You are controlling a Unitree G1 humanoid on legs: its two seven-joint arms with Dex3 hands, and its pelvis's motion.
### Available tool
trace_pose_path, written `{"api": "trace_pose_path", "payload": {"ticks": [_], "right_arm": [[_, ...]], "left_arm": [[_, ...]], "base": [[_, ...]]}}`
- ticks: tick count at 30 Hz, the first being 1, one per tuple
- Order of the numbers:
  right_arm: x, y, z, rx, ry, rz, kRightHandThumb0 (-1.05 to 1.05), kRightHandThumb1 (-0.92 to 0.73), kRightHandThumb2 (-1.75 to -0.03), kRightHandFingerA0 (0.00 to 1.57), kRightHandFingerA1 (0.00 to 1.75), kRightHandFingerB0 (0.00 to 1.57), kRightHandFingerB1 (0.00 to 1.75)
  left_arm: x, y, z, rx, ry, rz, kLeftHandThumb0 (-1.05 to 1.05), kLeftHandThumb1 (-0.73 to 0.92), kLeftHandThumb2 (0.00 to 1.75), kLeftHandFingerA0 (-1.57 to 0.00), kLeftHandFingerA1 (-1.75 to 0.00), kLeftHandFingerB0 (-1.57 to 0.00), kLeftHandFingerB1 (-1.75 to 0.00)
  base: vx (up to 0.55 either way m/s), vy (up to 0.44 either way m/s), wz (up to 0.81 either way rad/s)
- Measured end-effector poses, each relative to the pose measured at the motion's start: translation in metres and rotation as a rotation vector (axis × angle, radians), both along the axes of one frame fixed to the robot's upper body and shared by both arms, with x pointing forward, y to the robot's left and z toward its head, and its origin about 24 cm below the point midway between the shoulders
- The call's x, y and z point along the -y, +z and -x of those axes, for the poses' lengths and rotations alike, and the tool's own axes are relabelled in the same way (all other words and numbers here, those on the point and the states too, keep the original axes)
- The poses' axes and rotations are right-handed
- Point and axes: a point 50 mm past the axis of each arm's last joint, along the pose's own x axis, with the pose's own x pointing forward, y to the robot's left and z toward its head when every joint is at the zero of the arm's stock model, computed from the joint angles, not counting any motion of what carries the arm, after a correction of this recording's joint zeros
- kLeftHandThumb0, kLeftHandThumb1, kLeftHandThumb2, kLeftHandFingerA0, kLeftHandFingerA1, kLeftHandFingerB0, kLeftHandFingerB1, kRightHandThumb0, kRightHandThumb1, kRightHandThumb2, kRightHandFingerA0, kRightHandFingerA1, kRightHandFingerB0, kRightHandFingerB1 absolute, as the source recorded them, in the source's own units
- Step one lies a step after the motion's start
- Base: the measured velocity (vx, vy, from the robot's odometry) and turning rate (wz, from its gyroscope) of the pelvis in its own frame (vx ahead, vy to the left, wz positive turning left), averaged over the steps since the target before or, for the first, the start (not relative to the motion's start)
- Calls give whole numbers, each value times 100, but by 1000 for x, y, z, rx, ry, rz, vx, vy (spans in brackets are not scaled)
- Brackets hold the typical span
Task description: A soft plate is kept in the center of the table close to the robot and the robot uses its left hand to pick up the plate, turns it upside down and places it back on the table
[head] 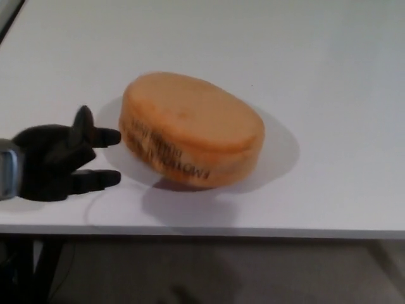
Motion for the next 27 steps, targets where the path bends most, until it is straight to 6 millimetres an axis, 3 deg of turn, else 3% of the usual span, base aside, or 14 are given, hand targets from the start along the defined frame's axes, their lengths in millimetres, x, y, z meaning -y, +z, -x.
{"api": "trace_pose_path", "payload": {"ticks": [8, 9, 10, 11, 14, 15, 17, 19, 20, 22, 24, 25, 26, 27], "right_arm": [[0, 1, -1, 3, 0, 3, -82, -89, -67, 44, 45, 31, 34], [0, 1, -1, 3, 0, 3, -82, -90, -68, 45, 44, 32, 34], [0, 1, -1, 4, 1, 3, -82, -90, -68, 45, 44, 32, 34], [0, 1, -1, 4, 1, 3, -82, -90, -68, 45, 44, 31, 34], [0, 0, -1, 3, 0, 3, -82, -89, -67, 46, 44, 32, 33], [0, 0, -1, 3, 0, 2, -82, -89, -67, 45, 45, 33, 34], [0, 0, -1, 2, 0, 2, -83, -89, -67, 45, 45, 32, 34], [0, 0, -1, 2, 0, 2, -83, -89, -67, 45, 44, 32, 34], [0, 0, -1, 2, 0, 2, -83, -89, -68, 45, 44, 32, 33], [0, 0, -1, 2, 0, 2, -83, -89, -67, 46, 43, 34, 33], [0, 0, -1, 3, 0, 2, -83, -89, -68, 45, 43, 33, 32], [0, 0, -1, 3, 0, 2, -83, -89, -68, 45, 43, 32, 32], [0, 0, -1, 3, 0, 2, -82, -88, -67, 45, 44, 33, 33], [0, 0, -1, 3, 0, 2, -82, -88, -67, 45, 44, 33, 33]], "left_arm": [[-8, 23, 28, 102, -161, -225, -103, 86, 125, 0, -18, 0, -7], [-7, 22, 31, 115, -176, -238, -93, 92, 79, 0, -29, -3, -14], [-6, 21, 34, 125, -187, -249, -93, 92, 79, 0, -29, -3, -14], [-6, 20, 36, 134, -197, -261, -92, 84, 123, -3, -28, -7, -20], [-4, 16, 46, 165, -225, -301, -83, 77, 115, -4, -39, -7, -31], [-4, 13, 50, 174, -232, -313, -90, 88, 75, -8, -36, -10, -26], [-4, 9, 57, 191, -236, -329, -88, 92, 73, -10, -35, -9, -27], [-5, 4, 62, 208, -233, -338, -87, 92, 72, -8, -34, -9, -25], [-6, 1, 66, 216, -229, -340, -81, 72, 115, 0, -45, -11, -35], [-7, -4, 72, 227, -220, -342, -91, 78, 98, -13, -47, -7, -32], [-8, -8, 76, 232, -211, -340, -88, 77, 117, -10, -49, -5, -40], [-9, -12, 79, 234, -204, -333, -92, 92, 75, -14, -39, -13, -31], [-10, -15, 82, 236, -197, -327, -37, 48, 110, -2, -50, 0, -48], [-10, -17, 85, 239, -191, -322, -37, 48, 110, -2, -50, 0, -48]], "base": [[0, 0, 0], [0, 0, 0], [0, 0, 0], [0, 0, 0], [0, 0, 0], [0, 0, 0], [0, 0, 0], [0, 0, 0], [0, 0, 0], [0, 0, 0], [0, 0, 0], [0, 0, 0], [0, 0, 0], [0, 0, 0]]}}
